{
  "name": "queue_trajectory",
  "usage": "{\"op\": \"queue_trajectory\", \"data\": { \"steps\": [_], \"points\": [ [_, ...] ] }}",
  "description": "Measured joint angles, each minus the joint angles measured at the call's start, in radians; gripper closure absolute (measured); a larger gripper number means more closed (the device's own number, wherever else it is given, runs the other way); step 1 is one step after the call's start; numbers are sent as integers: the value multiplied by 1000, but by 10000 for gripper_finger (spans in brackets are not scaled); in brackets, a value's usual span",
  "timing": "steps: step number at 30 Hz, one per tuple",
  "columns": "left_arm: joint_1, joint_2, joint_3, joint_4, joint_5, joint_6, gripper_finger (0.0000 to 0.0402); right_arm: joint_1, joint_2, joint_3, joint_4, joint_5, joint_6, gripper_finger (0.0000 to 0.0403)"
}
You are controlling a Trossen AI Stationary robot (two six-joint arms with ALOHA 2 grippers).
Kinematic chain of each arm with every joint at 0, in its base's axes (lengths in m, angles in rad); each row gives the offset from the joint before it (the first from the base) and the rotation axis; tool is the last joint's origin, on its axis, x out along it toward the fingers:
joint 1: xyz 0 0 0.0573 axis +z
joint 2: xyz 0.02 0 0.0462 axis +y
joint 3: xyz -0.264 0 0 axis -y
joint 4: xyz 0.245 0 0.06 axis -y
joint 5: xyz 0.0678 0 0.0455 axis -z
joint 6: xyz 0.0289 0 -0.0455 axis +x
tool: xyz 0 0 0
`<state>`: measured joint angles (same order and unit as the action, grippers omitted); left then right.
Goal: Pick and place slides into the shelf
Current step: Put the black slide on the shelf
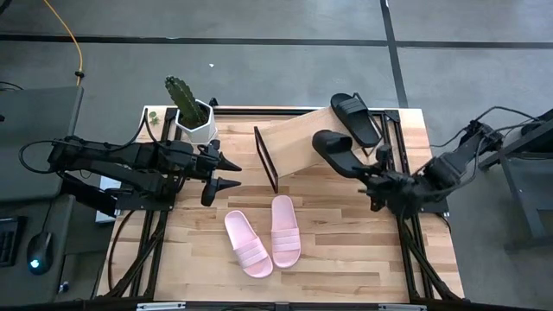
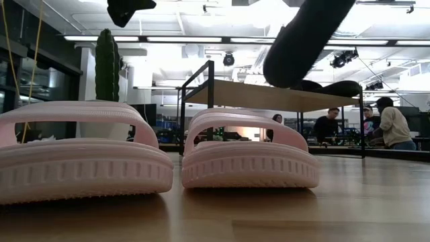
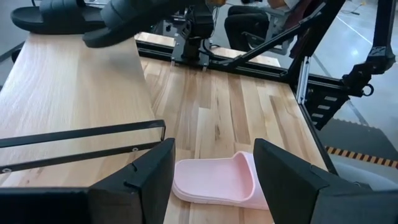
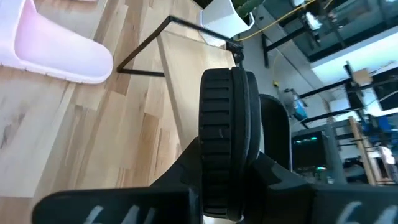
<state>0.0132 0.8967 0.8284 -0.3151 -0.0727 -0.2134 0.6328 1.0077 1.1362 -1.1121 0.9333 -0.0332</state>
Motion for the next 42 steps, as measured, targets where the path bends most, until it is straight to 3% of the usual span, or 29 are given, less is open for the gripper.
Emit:
{"op": "queue_trajectory", "data": {
  "steps": [13,27,42],
  "points": [
    [0,0,0,22,0,0,195,107,-2,-251,57,237,37,367],
    [0,12,1,27,0,0,195,109,-14,-404,83,321,96,367],
    [0,12,1,28,0,0,195,102,-49,-420,76,344,112,367]
  ]
}}
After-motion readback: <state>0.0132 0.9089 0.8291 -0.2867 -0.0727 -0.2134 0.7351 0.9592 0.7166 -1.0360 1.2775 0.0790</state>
